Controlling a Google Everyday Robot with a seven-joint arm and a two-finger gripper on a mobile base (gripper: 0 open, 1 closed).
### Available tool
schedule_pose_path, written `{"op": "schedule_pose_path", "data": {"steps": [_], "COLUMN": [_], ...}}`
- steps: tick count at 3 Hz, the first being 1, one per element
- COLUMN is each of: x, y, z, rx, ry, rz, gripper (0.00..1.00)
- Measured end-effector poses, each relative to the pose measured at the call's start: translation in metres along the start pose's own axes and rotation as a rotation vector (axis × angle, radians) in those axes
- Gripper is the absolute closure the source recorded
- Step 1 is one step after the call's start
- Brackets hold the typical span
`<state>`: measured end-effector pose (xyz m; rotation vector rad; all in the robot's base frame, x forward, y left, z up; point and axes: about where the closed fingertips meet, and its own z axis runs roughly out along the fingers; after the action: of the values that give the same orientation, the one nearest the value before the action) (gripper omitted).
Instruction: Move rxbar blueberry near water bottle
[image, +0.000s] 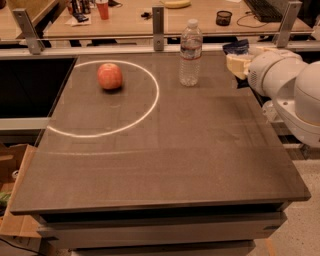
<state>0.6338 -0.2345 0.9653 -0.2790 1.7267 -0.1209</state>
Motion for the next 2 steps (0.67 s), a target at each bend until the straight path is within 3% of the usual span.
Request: {"op": "schedule_pose_path", "data": {"steps": [1, 2], "x": [0.006, 0.012], "y": [0.007, 0.006], "z": [0.016, 0.031], "rx": [-0.032, -0.040], "ry": [0.008, 0.008], "rz": [0.016, -0.010], "gripper": [1.00, 1.00]}}
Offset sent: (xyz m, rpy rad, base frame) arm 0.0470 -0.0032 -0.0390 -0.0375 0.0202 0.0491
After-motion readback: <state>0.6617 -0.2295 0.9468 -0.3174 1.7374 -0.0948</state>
